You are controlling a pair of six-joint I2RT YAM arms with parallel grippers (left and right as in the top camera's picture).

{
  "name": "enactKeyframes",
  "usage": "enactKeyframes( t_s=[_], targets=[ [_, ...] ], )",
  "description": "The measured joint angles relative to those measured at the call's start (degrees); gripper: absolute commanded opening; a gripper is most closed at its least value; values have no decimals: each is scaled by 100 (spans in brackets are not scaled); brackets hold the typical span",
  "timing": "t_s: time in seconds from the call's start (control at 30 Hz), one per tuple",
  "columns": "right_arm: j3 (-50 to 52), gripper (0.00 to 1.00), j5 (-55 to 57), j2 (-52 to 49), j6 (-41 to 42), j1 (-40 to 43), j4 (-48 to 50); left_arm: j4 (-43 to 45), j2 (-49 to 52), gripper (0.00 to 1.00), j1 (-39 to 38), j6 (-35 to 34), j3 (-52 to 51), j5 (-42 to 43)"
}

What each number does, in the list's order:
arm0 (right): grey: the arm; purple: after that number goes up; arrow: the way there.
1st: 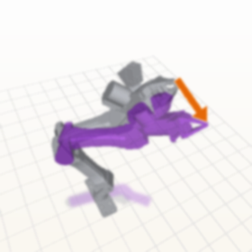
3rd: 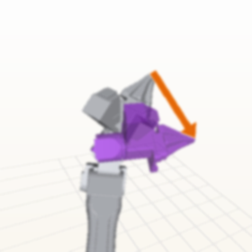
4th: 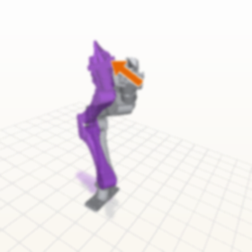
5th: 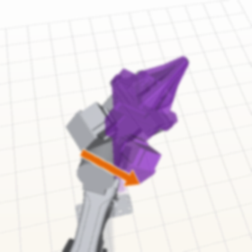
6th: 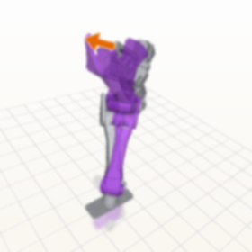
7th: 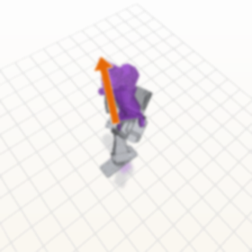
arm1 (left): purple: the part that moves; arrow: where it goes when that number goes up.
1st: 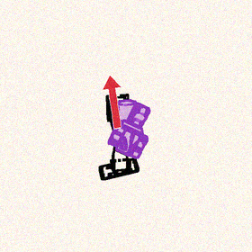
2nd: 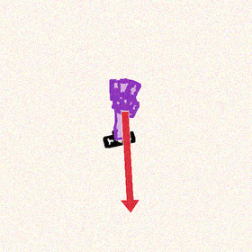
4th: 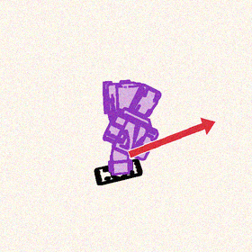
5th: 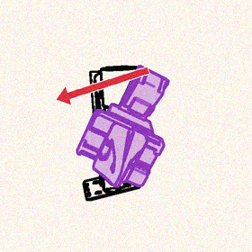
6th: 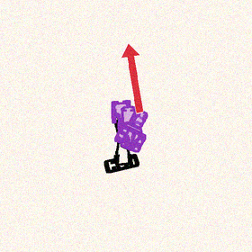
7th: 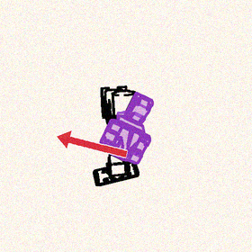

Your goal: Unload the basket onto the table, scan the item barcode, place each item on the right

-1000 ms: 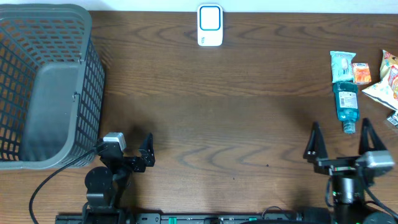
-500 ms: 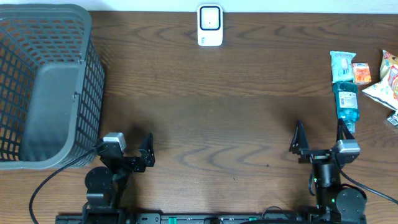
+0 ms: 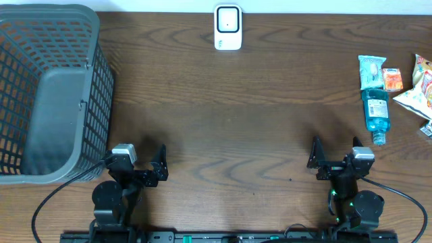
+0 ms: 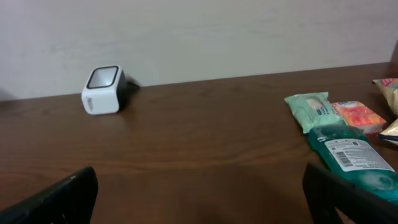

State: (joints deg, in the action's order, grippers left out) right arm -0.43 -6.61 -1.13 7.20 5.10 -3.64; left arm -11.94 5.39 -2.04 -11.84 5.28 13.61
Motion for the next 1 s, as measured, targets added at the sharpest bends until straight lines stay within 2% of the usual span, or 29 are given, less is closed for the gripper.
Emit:
enactKeyframes(
  t_s=[0.5, 1.0],
  targets=[
    [0, 99, 2, 0, 0, 0, 0, -2, 2, 98, 0, 2, 0, -46],
    [0, 99, 2, 0, 0, 0, 0, 221, -354, 98, -33, 37, -85, -1143]
  ],
)
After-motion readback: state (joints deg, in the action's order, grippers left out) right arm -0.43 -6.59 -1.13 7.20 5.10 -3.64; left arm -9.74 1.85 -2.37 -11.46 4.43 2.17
